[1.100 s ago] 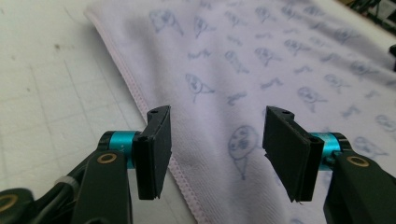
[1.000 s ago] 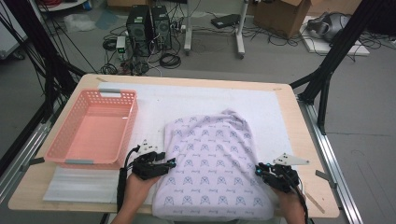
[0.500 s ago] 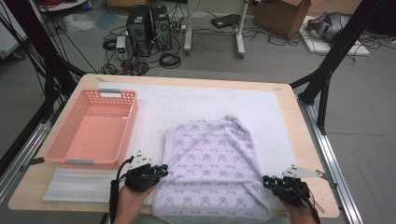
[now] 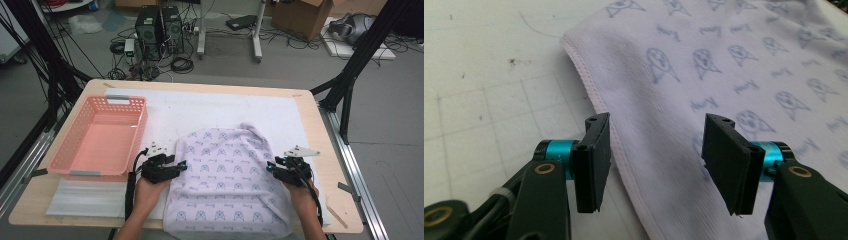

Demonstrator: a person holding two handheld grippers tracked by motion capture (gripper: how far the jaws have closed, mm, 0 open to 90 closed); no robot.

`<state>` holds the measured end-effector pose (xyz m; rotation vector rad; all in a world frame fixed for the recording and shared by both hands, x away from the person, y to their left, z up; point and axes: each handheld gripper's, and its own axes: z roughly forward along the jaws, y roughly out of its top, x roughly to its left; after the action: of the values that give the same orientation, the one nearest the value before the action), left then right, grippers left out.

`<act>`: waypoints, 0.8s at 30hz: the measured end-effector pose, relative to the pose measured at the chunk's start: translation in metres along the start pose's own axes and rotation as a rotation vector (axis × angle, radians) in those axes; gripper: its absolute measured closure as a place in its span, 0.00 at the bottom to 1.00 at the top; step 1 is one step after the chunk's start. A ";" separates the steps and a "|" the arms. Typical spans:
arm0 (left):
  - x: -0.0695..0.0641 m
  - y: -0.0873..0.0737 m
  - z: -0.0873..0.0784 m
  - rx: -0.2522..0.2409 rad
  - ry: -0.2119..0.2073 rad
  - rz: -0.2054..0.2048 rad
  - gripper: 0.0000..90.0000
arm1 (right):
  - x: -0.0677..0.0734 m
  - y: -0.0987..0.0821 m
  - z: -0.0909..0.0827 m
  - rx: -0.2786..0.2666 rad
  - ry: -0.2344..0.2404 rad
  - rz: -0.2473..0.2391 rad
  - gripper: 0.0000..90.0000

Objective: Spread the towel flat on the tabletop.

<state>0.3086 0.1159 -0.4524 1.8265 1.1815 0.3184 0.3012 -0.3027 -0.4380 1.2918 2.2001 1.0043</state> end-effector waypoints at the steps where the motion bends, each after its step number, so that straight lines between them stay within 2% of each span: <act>1: 0.000 0.002 0.004 0.013 0.005 -0.010 0.51 | -0.001 0.000 0.005 0.023 0.000 0.007 0.67; 2: 0.000 0.003 0.005 0.006 0.008 -0.015 0.51 | -0.002 -0.001 0.010 0.040 -0.001 0.004 0.69; 3: 0.000 0.003 0.006 0.010 0.016 -0.019 0.55 | -0.002 -0.002 0.010 0.019 0.007 0.019 0.75; 4: -0.001 0.003 0.006 0.011 0.038 -0.018 0.59 | -0.003 -0.003 0.010 0.011 0.017 0.013 0.83; 5: -0.003 0.002 0.006 0.017 0.063 -0.007 0.66 | -0.002 -0.004 0.010 0.005 0.025 0.012 0.92; 6: -0.004 0.002 0.006 0.025 0.075 0.003 0.86 | 0.000 -0.005 0.009 0.006 0.028 -0.002 0.93; 7: -0.005 0.002 0.005 0.029 0.074 0.002 0.93 | 0.001 -0.005 0.008 0.006 0.026 -0.013 0.94; 8: -0.006 0.002 0.004 0.035 0.076 0.002 0.96 | 0.002 -0.005 0.006 0.008 0.028 -0.010 0.94; 10: -0.009 -0.001 -0.002 0.018 0.083 0.029 0.96 | 0.002 -0.008 0.000 -0.009 0.035 0.000 0.94; 15: -0.008 -0.009 -0.025 -0.028 0.038 0.001 0.96 | 0.003 -0.022 -0.022 -0.059 0.060 0.002 0.94; 18: -0.012 -0.016 -0.039 -0.054 0.012 0.020 0.96 | 0.005 -0.030 -0.033 -0.072 0.080 -0.002 0.93; 21: -0.017 -0.023 -0.049 -0.058 -0.009 0.035 0.96 | 0.009 -0.038 -0.042 -0.066 0.088 -0.018 0.93; 24: -0.022 -0.033 -0.055 -0.043 -0.029 0.049 0.96 | 0.014 -0.047 -0.051 -0.066 0.099 -0.018 0.93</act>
<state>0.2439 0.1318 -0.4429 1.8189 1.1037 0.3413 0.2337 -0.3249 -0.4388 1.2148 2.2270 1.1465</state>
